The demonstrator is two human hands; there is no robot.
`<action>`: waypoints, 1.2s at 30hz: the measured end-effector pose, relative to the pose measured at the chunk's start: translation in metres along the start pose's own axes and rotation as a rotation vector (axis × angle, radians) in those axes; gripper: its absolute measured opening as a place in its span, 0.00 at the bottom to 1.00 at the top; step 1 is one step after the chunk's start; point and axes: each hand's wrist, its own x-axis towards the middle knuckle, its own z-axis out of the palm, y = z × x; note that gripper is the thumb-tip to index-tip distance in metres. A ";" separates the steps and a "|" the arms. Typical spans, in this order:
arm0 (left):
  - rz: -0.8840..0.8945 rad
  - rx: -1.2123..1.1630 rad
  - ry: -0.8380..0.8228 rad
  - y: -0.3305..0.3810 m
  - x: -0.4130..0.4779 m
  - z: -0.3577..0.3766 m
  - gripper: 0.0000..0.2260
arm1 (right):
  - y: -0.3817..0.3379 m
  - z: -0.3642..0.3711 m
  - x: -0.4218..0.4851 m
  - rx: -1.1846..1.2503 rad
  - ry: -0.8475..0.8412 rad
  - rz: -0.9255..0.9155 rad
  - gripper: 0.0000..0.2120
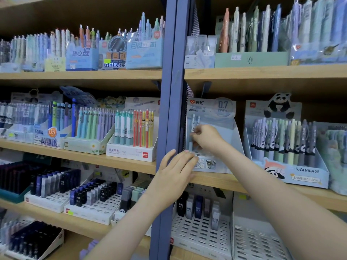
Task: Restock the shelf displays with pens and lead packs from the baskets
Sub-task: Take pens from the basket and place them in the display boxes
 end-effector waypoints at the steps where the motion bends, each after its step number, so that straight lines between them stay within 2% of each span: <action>1: -0.002 0.004 -0.005 0.000 0.000 0.000 0.16 | 0.001 0.001 -0.001 0.002 -0.001 0.014 0.07; 3: -0.002 0.014 -0.014 0.000 0.000 0.001 0.16 | 0.005 0.004 -0.004 -0.007 -0.007 0.020 0.06; 6: -0.002 0.016 -0.013 -0.001 0.001 0.001 0.16 | 0.009 0.005 -0.006 -0.025 -0.025 0.006 0.09; 11: -0.009 -0.003 -0.013 0.000 0.002 0.001 0.17 | 0.008 0.001 -0.008 -0.150 -0.051 -0.067 0.03; 17: -0.029 -0.023 -0.049 0.001 0.001 -0.003 0.19 | 0.015 0.000 -0.015 -0.102 0.041 -0.077 0.11; 21: -0.056 -0.019 -0.060 0.006 0.001 -0.007 0.19 | 0.012 -0.007 -0.029 -0.136 0.093 -0.161 0.16; 27: -0.155 -0.110 0.052 0.047 -0.017 -0.013 0.17 | 0.017 -0.029 -0.104 -0.158 0.144 -0.474 0.12; 30: -0.185 -0.223 0.064 0.083 -0.032 -0.015 0.17 | 0.035 -0.033 -0.151 -0.173 0.124 -0.471 0.12; 33: -0.193 -0.404 -0.041 0.134 -0.065 -0.012 0.16 | 0.075 -0.033 -0.210 -0.194 0.061 -0.397 0.12; 36: -0.177 -0.587 -0.304 0.203 -0.120 -0.011 0.16 | 0.136 -0.026 -0.289 -0.209 -0.025 -0.277 0.11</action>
